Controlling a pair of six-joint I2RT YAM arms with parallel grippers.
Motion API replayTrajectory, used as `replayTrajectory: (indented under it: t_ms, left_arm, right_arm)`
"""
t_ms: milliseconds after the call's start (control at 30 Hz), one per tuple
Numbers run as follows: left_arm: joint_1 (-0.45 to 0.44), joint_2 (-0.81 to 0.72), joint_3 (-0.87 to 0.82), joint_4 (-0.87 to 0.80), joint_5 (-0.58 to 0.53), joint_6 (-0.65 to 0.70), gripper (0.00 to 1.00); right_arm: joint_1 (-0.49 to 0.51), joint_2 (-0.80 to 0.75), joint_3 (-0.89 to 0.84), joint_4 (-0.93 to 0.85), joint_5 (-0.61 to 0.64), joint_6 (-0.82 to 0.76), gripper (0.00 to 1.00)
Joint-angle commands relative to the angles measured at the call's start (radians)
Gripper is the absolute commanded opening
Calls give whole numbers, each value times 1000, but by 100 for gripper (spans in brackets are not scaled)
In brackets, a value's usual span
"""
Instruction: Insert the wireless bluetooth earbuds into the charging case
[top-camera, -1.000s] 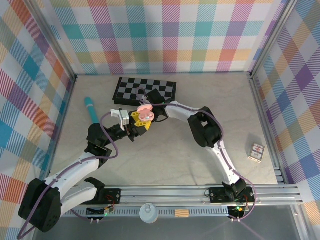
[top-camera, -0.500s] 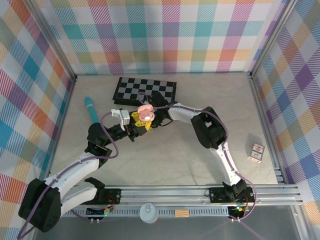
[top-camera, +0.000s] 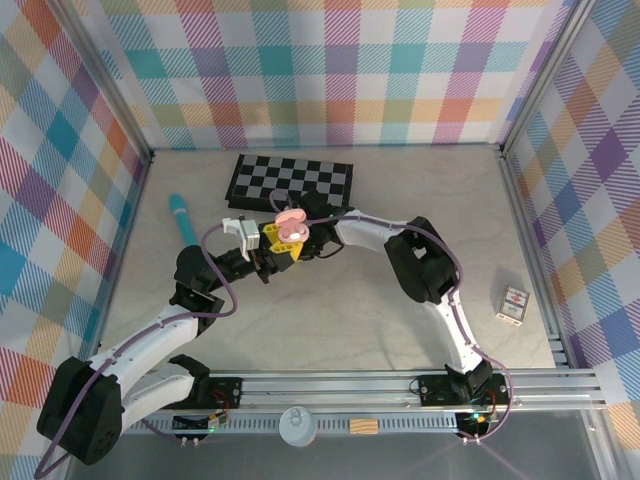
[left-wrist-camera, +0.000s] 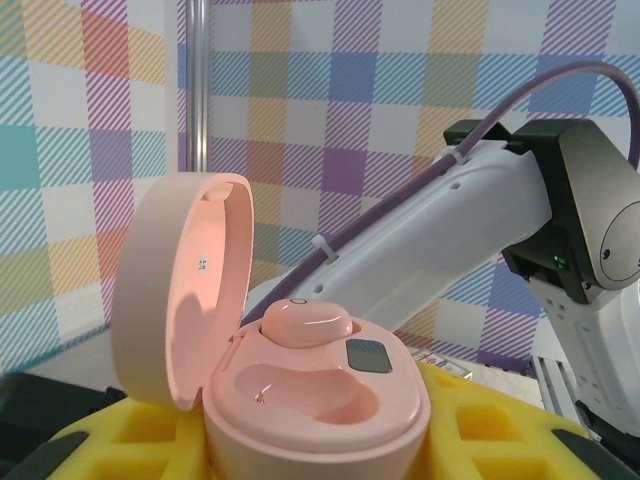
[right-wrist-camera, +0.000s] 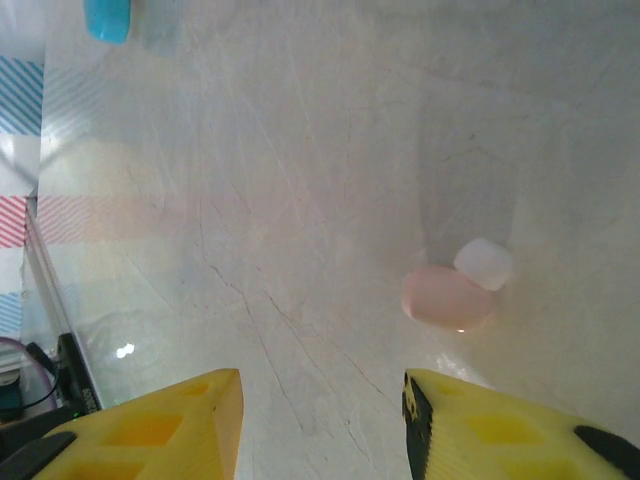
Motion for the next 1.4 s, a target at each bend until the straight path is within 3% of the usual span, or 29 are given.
replayTrajectory:
  t_ms: [0, 200, 533, 767, 1167, 1367]
  left_arm:
    - [9, -21, 20, 12, 10, 19, 32]
    - [9, -31, 18, 1, 3, 26, 32]
    - [9, -34, 20, -5, 0, 31, 32]
    - [9, -37, 22, -6, -1, 31, 32]
    - [9, -39, 30, -3, 3, 21, 32]
    - [25, -76, 12, -32, -114, 46, 30]
  right_arm:
    - [-17, -32, 12, 10, 57, -22, 46]
    - [-21, 58, 129, -32, 77, -28, 47]
    - [-21, 199, 310, -136, -61, -69, 47]
    - [-15, 154, 242, -146, -116, -101, 44]
    - [-5, 27, 82, -116, -93, -107, 43]
    - [1, -49, 55, -140, 91, -142, 45]
